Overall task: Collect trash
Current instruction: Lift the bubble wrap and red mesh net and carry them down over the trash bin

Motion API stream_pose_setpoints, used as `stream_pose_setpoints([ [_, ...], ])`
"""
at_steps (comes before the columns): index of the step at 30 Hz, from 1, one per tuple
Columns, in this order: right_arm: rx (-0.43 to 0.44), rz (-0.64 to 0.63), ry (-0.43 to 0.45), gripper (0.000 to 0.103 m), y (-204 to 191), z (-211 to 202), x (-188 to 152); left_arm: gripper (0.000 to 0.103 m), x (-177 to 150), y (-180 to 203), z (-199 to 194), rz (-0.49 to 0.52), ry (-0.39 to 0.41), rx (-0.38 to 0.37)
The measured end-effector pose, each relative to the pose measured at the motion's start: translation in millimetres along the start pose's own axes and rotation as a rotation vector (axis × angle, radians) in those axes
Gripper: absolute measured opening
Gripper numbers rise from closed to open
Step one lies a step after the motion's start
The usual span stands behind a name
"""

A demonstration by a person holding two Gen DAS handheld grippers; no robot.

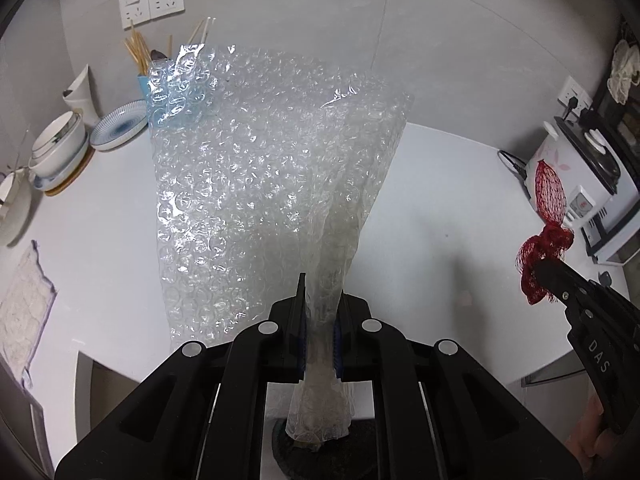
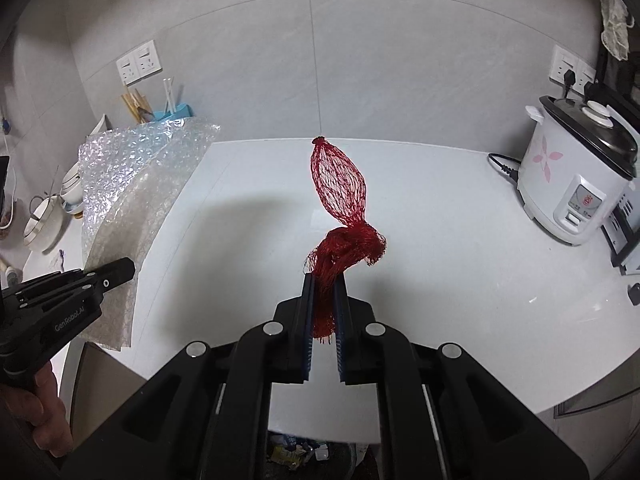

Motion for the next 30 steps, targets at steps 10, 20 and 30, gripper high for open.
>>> stream_pose_setpoints([
  [10,-0.019,0.001,-0.008,0.008,-20,-30,-57,0.009,-65,-10,-28,0.025,-0.02,-0.022],
  [20,-0.013,-0.006,-0.057,0.008,-31,-34,-115,0.009,-124,-16,-34,0.04,-0.054,-0.039],
  [30,0.009,-0.008,-0.108,0.008,-38,-26,-176,0.009,-186,-28,-19,0.039,-0.085,-0.044],
])
Point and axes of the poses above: each gripper's, at about its wrist camera, not at the fingertips, and z roughly the way its jaws point, y to its right, x to its top, the point moved 7 cm from there along z, roughly the way its jaws point, and after that the axes turned 2 degrees about -y, right-handed, at the moved point
